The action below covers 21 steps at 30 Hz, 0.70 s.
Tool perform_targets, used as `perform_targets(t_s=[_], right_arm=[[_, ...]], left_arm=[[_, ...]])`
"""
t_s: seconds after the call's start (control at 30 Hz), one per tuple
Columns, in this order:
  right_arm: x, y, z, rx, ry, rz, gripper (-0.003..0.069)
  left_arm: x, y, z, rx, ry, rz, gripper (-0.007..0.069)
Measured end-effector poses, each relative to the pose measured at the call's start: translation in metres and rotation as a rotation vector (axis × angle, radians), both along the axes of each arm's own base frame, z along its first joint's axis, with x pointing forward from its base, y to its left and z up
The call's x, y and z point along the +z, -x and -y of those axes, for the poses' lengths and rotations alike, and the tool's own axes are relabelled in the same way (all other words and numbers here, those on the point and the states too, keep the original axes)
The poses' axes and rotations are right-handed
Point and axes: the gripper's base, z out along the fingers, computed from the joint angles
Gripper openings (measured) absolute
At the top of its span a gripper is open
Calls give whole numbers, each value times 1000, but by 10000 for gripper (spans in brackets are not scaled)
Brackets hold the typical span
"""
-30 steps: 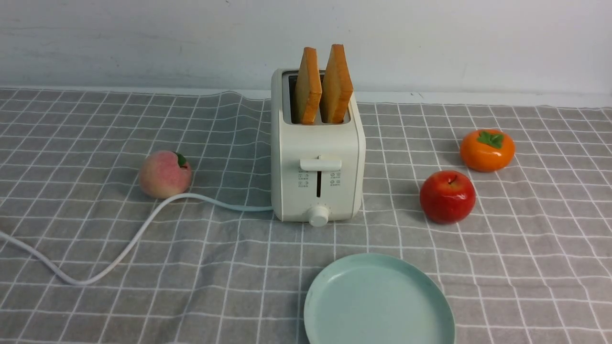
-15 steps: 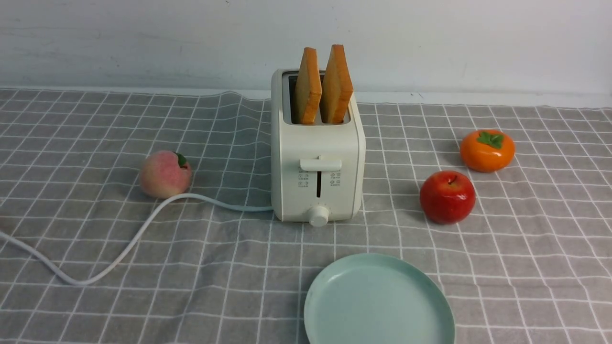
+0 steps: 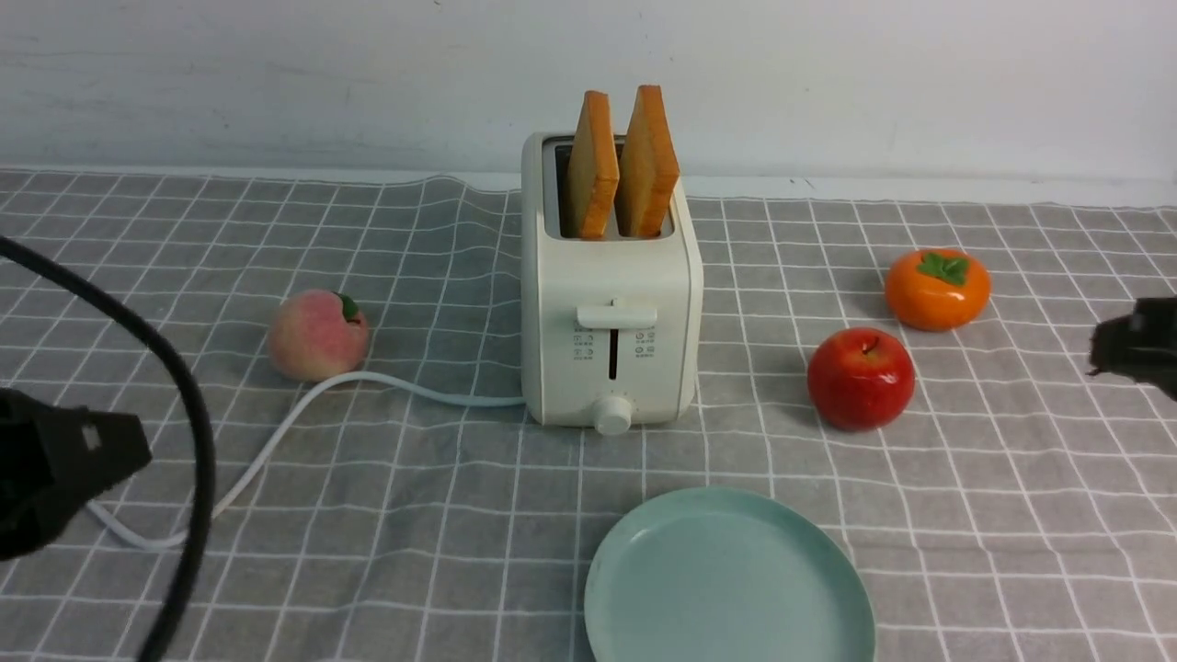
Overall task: Take toasted bread from bread machine on grey coffee table place on plate.
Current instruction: 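Grasp the toast slice in the toaster and pull it up out of the slot with the right gripper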
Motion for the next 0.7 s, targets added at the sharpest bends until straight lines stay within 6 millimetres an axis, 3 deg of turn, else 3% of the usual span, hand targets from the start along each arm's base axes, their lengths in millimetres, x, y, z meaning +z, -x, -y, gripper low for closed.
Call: perform_targets(t_s=[0.13, 0.2, 0.4, 0.57, 0.7], right_arm=[[24, -47, -26, 208, -25, 6, 246], [31, -59, -37, 258, -28, 24, 255], [50, -118, -99, 391, -11, 90, 373], [43, -156, -124, 372, -30, 109, 451], [16, -185, -142, 375, -31, 80, 468]], left_arm=[[5, 7, 20, -259, -133, 77, 238], [8, 9, 24, -301, -149, 92, 238], [36, 14, 28, -360, -170, 177, 238], [42, 16, 29, -366, -166, 182, 238], [40, 17, 29, -375, -163, 167, 238]])
